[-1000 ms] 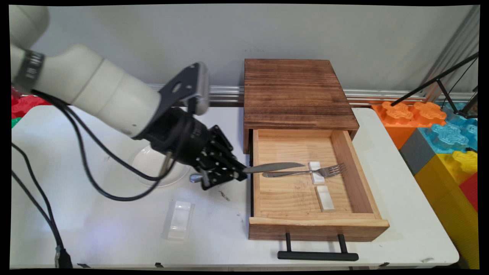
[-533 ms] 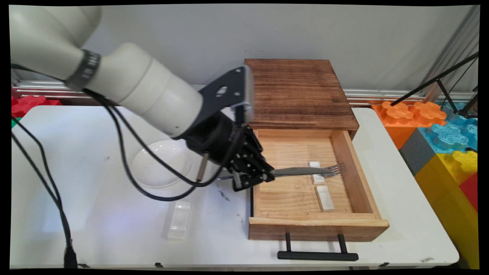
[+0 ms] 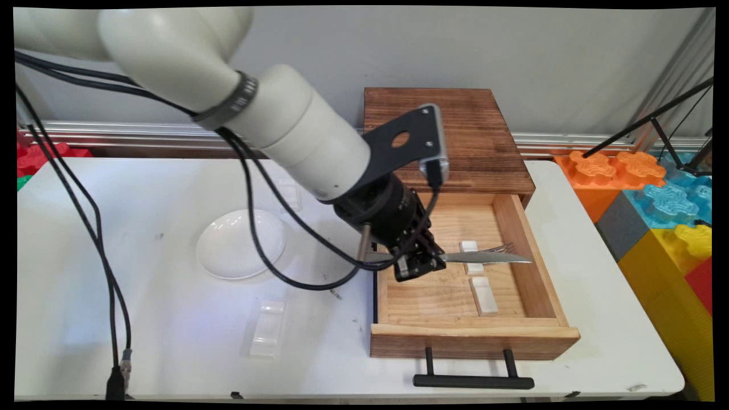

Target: Place the picked object into the drawer

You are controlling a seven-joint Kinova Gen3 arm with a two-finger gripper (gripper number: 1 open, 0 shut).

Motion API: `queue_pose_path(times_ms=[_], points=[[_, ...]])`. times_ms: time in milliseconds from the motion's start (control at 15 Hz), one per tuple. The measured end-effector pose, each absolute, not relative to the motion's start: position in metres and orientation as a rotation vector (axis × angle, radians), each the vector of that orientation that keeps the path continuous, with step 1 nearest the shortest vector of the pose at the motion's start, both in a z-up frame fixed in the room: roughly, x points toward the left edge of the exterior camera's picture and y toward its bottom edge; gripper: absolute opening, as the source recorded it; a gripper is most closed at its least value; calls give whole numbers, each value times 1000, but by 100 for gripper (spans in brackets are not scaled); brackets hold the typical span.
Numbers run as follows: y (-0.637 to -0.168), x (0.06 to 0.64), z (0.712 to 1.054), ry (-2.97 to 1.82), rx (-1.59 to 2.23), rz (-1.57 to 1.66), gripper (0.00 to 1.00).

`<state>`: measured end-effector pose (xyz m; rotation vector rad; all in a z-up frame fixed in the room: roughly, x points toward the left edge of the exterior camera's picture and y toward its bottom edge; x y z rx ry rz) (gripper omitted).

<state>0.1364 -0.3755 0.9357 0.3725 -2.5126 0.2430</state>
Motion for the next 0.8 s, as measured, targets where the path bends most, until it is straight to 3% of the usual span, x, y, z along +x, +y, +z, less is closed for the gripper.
queue_pose_path(times_ms=[800], points=[[-414, 91, 889, -2502, 484, 171, 0]])
